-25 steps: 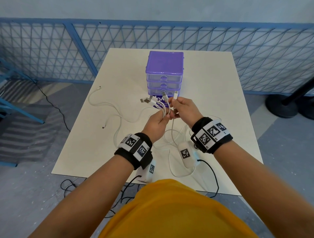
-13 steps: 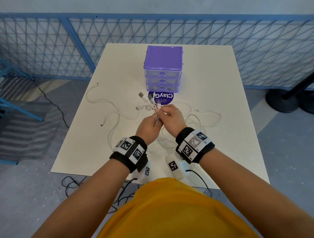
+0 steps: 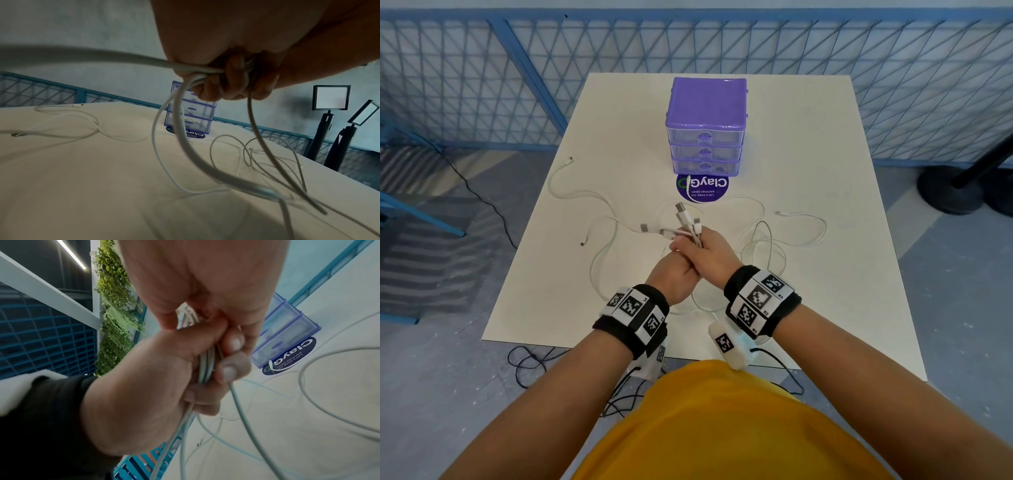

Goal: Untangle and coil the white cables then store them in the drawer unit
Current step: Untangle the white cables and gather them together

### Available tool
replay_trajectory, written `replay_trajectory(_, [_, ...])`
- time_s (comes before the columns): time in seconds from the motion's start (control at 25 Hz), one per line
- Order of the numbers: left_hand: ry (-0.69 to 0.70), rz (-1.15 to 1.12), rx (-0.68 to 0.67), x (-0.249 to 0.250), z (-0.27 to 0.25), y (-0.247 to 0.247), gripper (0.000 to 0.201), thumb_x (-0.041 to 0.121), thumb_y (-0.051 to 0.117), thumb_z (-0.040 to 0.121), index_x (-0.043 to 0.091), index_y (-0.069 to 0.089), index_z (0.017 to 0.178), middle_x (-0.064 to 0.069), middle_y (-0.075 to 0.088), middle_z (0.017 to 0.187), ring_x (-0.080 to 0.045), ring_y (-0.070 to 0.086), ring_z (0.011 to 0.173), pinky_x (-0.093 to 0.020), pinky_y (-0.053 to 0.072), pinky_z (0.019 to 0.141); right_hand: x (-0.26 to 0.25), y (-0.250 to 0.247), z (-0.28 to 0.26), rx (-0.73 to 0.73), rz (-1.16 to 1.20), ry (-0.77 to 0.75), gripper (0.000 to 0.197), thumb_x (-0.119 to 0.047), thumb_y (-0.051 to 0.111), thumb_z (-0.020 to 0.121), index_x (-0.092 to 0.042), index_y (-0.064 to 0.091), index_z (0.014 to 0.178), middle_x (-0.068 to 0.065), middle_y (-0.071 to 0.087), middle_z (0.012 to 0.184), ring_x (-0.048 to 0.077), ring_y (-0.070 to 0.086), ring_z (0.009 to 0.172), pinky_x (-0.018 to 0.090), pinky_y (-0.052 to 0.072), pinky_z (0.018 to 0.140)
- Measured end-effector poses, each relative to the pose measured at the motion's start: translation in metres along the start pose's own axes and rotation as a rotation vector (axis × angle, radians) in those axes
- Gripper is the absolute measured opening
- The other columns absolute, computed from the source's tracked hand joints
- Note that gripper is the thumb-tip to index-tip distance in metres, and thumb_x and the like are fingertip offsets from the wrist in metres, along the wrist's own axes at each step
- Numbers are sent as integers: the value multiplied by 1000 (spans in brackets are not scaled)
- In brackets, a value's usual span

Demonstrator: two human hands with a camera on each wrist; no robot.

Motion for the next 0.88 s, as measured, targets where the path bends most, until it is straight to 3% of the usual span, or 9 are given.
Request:
replay_trajectory(0.2, [-69, -23, -105, -2, -1, 7, 22, 32, 35, 73, 19, 46, 59, -1, 51, 62, -24, 49, 64, -38, 41, 69, 2, -3, 4, 24, 131, -9, 22, -11, 38, 93, -22, 53, 82, -2, 49, 62, 14, 47, 63, 34, 44, 72])
replay_trajectory(0.32, [-118, -295, -98, -2, 2, 3, 11, 21, 50, 81, 14, 59, 83, 2, 58, 80, -19, 53, 85, -29, 43, 79, 3, -15, 7, 114, 264, -15, 28, -9, 35, 94, -25, 50, 79, -2, 43, 60, 13, 42, 59, 26, 41, 65])
replay_trajectory(0.4, [-177, -583, -14, -2, 5, -7, 28, 28, 57, 75, 14, 53, 100, 3, 57, 89, -15, 52, 85, -25, 41, 73, 0, -24, 9, 159, 227, -56, 29, -8, 34, 95, -26, 48, 78, -3, 44, 61, 11, 43, 57, 23, 39, 60])
replay_trajectory(0.48, [-167, -798, 152, 0, 11, -24, 52, 46, 49, 84, 15, 40, 124, -1, 56, 102, -15, 56, 83, -29, 44, 73, -1, -28, 12, 166, 169, -74, 29, -7, 34, 94, -27, 46, 78, -6, 47, 64, 9, 45, 60, 22, 39, 62])
replay_trajectory(0.56, [-118, -968, 306, 7, 16, -40, 46, 45, 30, 96, 22, 26, 136, -5, 57, 109, -18, 61, 85, -33, 50, 79, -2, -28, 13, 160, 120, -79, 23, -5, 35, 93, -25, 46, 86, -10, 47, 69, 4, 44, 61, 19, 35, 61])
replay_trajectory(0.64, [-85, -1033, 363, 15, 19, -49, 32, 41, 27, 98, 30, 34, 127, -4, 59, 104, -22, 64, 87, -31, 54, 77, -3, -25, 13, 156, 107, -86, 11, -7, 37, 92, -16, 43, 96, -10, 47, 72, 2, 43, 62, 18, 33, 58])
replay_trajectory(0.72, [-84, -979, 384, 19, 21, -52, 17, 27, 30, 100, 25, 45, 108, -2, 59, 95, -23, 63, 86, -24, 54, 67, -8, -26, 12, 160, 105, -98, 10, -19, 38, 92, -11, 40, 97, -8, 48, 72, 3, 45, 61, 17, 34, 56])
replay_trajectory(0.8, [-85, -925, 399, 20, 23, -54, 20, 11, 31, 99, 18, 49, 92, -4, 60, 90, -21, 62, 83, -21, 54, 64, -15, -29, 14, 170, 34, -135, 18, -26, 34, 92, -9, 40, 94, -5, 50, 72, 7, 46, 61, 19, 36, 56])
replay_trajectory(0.88, [-93, -920, 380, 22, 25, -52, 26, 6, 32, 97, 16, 52, 83, -4, 59, 85, -14, 59, 76, -21, 52, 66, -22, -31, 17, 162, -110, -171, 14, -17, 31, 96, -8, 41, 92, -4, 48, 68, 12, 45, 61, 26, 31, 57])
Point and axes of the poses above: each hand's wrist, its own z-axis towards the middle knuckle, its own y-axis out of the palm, x = y × z, the point moved 8 cm from there along z, towards the middle knuckle
